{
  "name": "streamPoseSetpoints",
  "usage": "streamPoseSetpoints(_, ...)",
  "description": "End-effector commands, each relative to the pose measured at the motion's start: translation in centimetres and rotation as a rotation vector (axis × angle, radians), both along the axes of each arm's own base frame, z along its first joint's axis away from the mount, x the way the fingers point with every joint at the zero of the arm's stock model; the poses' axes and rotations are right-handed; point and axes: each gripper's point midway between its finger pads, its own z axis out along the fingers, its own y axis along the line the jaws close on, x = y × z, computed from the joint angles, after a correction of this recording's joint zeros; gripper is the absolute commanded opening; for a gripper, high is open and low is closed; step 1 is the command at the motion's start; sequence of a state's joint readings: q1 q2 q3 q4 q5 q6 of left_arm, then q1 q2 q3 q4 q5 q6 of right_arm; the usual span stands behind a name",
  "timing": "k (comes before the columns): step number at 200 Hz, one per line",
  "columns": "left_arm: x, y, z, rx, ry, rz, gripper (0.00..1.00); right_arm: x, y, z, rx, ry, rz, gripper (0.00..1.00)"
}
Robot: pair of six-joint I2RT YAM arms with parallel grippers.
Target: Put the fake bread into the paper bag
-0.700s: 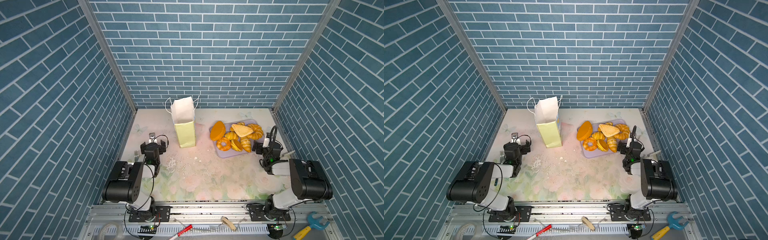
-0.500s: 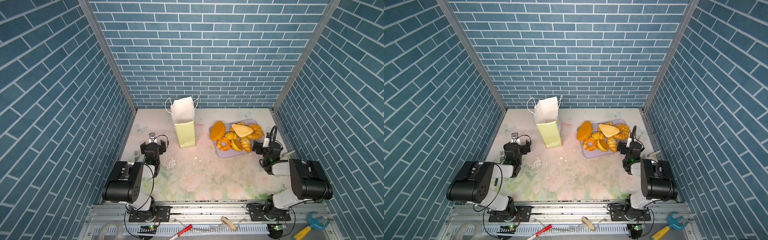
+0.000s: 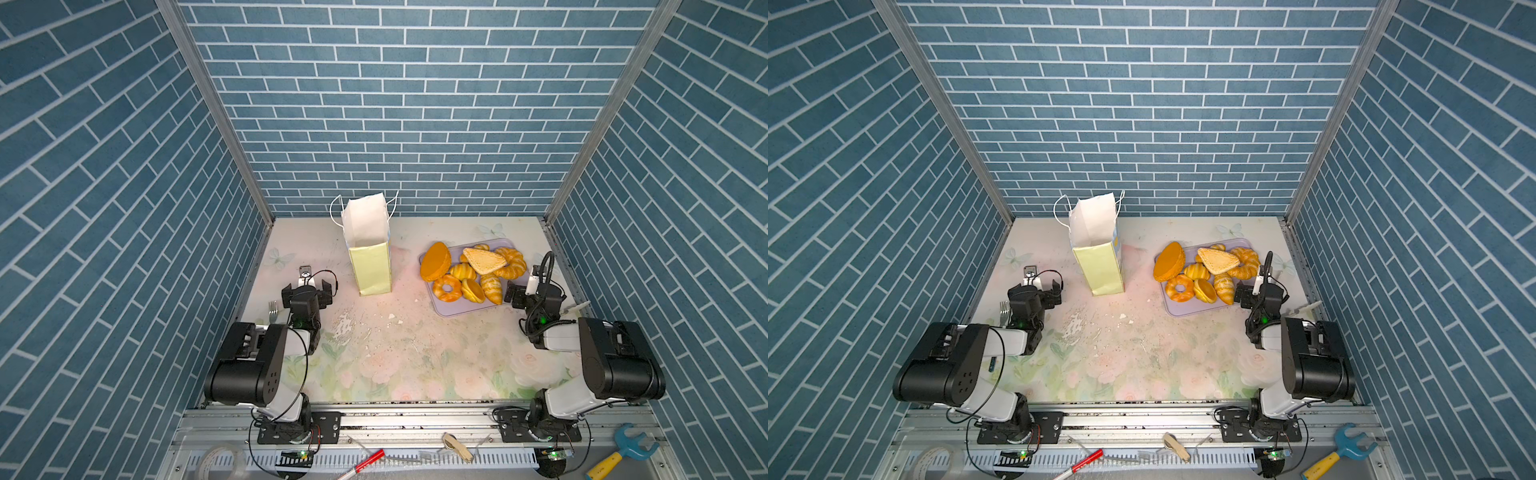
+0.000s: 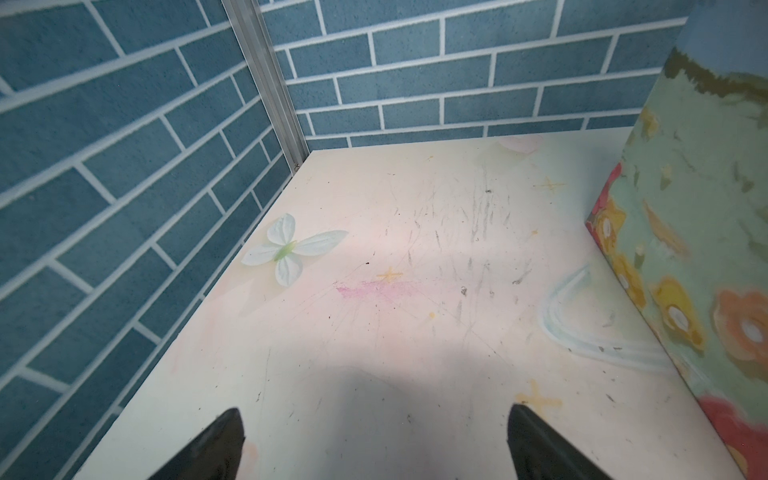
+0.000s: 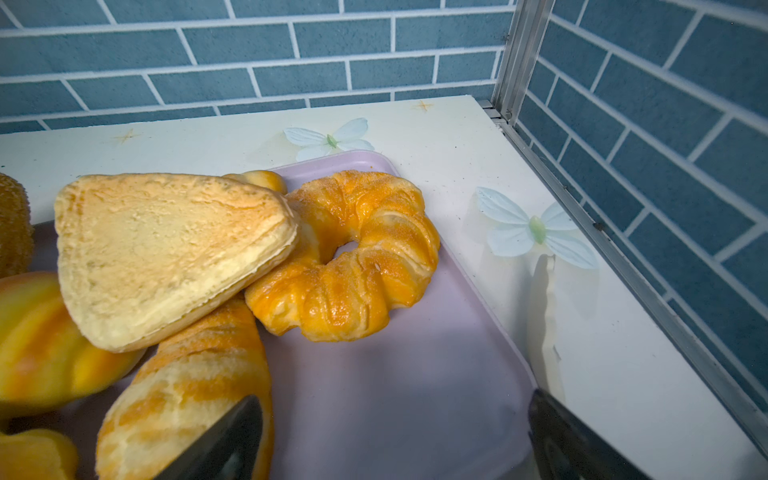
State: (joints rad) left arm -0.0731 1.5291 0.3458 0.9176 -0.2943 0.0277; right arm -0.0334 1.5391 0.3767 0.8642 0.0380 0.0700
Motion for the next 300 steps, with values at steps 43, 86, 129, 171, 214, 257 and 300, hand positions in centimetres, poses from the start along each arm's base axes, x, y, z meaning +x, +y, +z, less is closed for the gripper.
streamPoseSetpoints(43,0.5,-0.1,0.6,0.009,-0.014,0.000,1.00,0.5,-0.4,0.6,-0.020,-0.020,-0.010,0.99)
streamPoseSetpoints(86,0.5,-0.1,0.6,0.007,-0.014,-0.002,1.00,0.3,-0.7,0.7,-0.028,-0.024,-0.029,0.99)
streamPoseSetpoints(129,-0.3,0.2,1.5,0.012,-0.050,0.020,1.00,-0.9,-1.0,3.4,-0.032,-0.079,-0.051,0.95)
streamPoseSetpoints(171,-1.1,0.5,5.2,0.044,-0.059,0.069,1.00,-1.7,0.2,8.1,0.019,-0.077,-0.001,0.94)
streamPoseSetpoints(214,-2.3,-0.6,13.9,-0.054,-0.094,0.010,0.99,-2.2,2.2,11.2,0.123,0.019,0.054,0.89)
streamPoseSetpoints(257,-2.9,-1.9,22.0,-0.083,-0.043,-0.110,1.00,-2.1,4.6,15.5,0.157,0.113,0.113,0.88)
streamPoseSetpoints(300,-2.2,-3.8,27.1,-0.217,-0.050,-0.185,1.00,-1.8,9.0,20.2,0.173,0.152,0.266,0.87)
